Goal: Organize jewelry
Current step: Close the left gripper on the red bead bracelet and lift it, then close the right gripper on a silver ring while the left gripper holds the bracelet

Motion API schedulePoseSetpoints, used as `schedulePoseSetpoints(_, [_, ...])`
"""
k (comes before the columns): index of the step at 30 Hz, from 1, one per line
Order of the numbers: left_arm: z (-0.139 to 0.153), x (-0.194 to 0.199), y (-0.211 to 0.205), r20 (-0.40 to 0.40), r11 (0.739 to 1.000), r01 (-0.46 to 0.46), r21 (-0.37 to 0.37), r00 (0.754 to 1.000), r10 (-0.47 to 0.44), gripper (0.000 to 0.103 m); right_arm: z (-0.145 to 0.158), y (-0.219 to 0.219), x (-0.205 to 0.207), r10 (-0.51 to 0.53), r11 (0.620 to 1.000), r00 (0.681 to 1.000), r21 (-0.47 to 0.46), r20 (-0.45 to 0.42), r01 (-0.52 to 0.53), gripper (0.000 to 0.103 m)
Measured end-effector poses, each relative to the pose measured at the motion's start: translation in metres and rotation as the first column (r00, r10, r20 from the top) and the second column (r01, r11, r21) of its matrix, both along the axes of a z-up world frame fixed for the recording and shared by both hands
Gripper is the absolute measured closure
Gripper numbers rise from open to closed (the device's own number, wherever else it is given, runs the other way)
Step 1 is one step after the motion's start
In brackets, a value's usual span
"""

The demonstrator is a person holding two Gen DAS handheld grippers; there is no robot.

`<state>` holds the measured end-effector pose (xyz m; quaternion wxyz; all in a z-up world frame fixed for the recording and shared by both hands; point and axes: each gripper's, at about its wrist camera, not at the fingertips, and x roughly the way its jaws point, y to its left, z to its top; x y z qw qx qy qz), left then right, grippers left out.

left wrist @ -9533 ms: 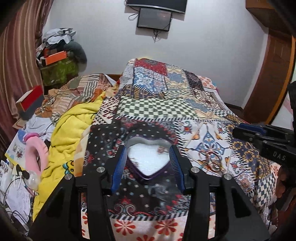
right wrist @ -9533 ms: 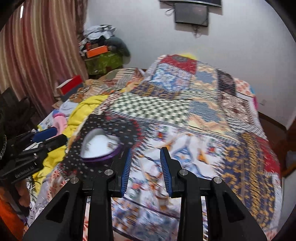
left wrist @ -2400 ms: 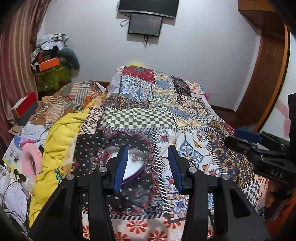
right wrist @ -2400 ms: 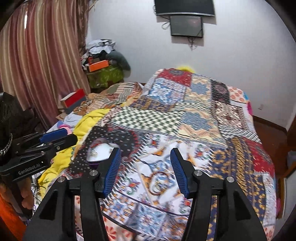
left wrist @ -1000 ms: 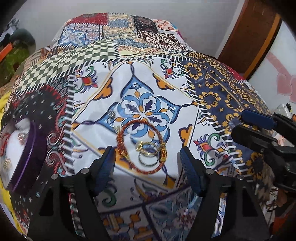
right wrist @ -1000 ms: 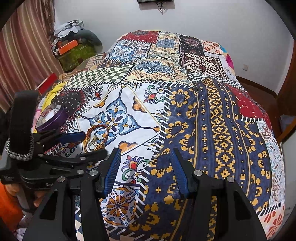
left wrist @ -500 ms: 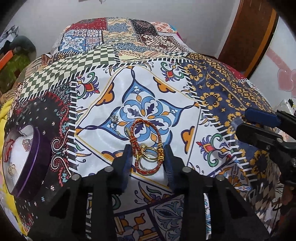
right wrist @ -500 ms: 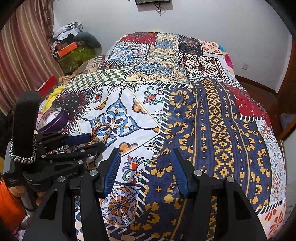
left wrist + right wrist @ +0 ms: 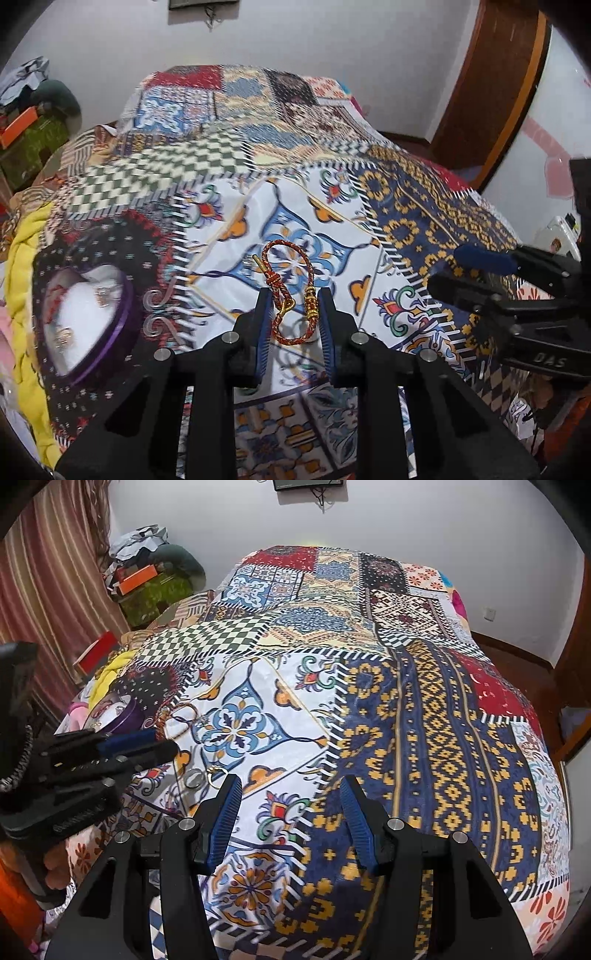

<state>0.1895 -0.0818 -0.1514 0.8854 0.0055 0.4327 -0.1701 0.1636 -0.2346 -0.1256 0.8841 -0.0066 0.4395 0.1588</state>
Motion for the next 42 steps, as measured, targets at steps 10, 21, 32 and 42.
schedulePoseSetpoints(10, [-0.005,-0.013,0.04,-0.018,0.998,-0.067,-0.003,0.998,0.067,0.08,-0.019,0.039,0.008,0.087,0.995,0.995,-0.04,-0.058,-0.09,0.052])
schedulePoseSetpoints(21, [-0.022,-0.02,0.051,-0.041,0.996,-0.08,-0.027,0.996,0.079,0.08,-0.048,0.061,0.02,0.149,0.985,0.979,-0.071,-0.142,-0.16,0.056])
schedulePoseSetpoints(32, [-0.014,-0.022,0.054,-0.017,0.996,-0.088,-0.034,0.996,0.087,0.082,-0.05,0.068,0.026,0.129,0.983,0.988,-0.117,-0.088,-0.139,0.094])
schedulePoseSetpoints(42, [0.002,-0.03,0.058,0.022,0.994,-0.097,-0.042,0.995,0.098,0.082,-0.05,0.065,0.028,0.127,0.986,0.982,-0.088,-0.138,-0.14,0.087])
